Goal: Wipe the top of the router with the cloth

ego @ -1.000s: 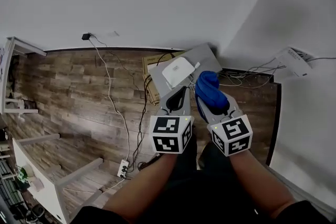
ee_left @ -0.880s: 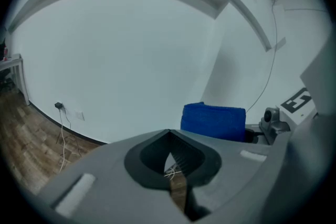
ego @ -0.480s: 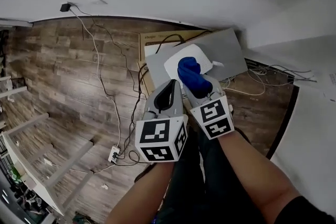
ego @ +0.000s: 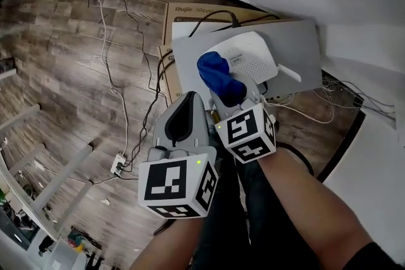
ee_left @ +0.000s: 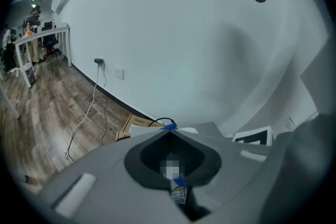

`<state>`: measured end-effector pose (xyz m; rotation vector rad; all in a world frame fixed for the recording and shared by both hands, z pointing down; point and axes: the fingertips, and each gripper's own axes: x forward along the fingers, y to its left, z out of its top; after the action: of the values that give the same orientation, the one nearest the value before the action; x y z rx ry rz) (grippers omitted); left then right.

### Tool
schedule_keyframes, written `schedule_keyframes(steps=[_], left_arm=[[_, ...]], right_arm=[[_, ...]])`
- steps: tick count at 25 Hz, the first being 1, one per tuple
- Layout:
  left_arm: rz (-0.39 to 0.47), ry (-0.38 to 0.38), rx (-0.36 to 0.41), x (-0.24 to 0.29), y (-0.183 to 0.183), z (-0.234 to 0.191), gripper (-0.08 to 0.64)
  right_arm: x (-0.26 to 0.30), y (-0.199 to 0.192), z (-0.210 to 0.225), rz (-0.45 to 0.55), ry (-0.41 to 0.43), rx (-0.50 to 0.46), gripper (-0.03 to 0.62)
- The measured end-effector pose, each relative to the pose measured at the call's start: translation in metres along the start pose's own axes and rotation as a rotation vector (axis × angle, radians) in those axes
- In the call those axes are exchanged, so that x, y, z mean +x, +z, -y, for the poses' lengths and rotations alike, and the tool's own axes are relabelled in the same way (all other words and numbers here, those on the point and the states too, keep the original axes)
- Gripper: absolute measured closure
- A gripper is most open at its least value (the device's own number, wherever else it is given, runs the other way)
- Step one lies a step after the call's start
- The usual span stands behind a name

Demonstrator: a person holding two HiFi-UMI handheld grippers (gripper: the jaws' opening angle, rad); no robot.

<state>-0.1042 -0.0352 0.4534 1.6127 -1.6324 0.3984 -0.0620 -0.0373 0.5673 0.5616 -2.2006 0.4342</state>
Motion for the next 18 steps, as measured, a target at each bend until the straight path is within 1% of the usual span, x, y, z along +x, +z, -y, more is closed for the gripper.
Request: schedule_keyframes(steps=[2,4,9,14,18], left_arm=[[0.0,0.004,-0.006,0.001,-0.002,-0.005,0.56],[-0.004,-0.002,-0.007,0.002,-0.001,-0.004,0.56],[-0.008,-0.038,0.003,0.009,0.003,0.009,0.56],[-0.029,-0.1,0.039,0.026,0.004,0.047,0.56],[-0.046,-0.149,0.056,0.035,-0.001,0.075,0.56]], right_arm=[[0.001,0.0,-0.005,-0.006,0.001,-0.011,0.445],[-0.001,-0.001,-0.002,-0.008,-0.016,-0.005,0.445],[-0.013,-0.012,0.027,-0.012,-0.079,0.078,0.445],[-0.035,-0.04,0.065,-0.025,-0.142,0.149,0.445],[-0.054,-0.064,0.091,-0.049,-0.21,0.191,0.445]])
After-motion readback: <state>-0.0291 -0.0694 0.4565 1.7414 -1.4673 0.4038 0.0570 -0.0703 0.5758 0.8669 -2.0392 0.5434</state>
